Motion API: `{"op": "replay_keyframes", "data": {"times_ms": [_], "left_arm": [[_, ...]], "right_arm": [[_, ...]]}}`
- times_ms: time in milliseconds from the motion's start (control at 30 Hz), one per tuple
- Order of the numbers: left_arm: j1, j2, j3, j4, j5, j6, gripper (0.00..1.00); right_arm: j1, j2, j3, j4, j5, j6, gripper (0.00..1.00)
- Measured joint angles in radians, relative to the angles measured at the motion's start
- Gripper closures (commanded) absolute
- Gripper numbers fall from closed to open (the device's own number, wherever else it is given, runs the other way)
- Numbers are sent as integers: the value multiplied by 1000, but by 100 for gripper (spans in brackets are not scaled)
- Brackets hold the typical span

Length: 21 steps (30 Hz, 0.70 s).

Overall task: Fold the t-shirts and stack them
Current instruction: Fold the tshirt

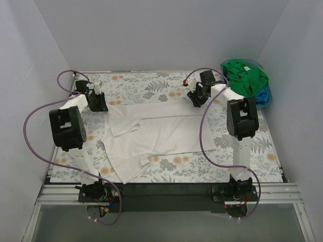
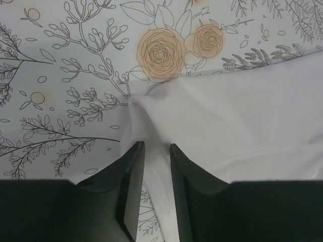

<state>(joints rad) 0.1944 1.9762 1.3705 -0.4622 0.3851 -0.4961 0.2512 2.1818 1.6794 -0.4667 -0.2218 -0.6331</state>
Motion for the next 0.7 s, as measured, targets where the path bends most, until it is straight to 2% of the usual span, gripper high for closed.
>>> {"op": "replay_keyframes", "data": {"times_ms": [100, 433, 567, 700], "left_arm": [[5, 17, 0, 19, 0, -13, 69], [61, 110, 71, 41, 63, -67, 65], [61, 175, 167, 31, 73, -71, 59], [62, 262, 311, 5, 93, -79, 53]], "right_arm": [[0, 13, 0, 3, 18, 6, 56], [0, 31, 30, 2, 58, 45, 52], [0, 69, 95, -1, 72, 70, 48], [0, 132, 199, -2, 94, 88, 37]]}}
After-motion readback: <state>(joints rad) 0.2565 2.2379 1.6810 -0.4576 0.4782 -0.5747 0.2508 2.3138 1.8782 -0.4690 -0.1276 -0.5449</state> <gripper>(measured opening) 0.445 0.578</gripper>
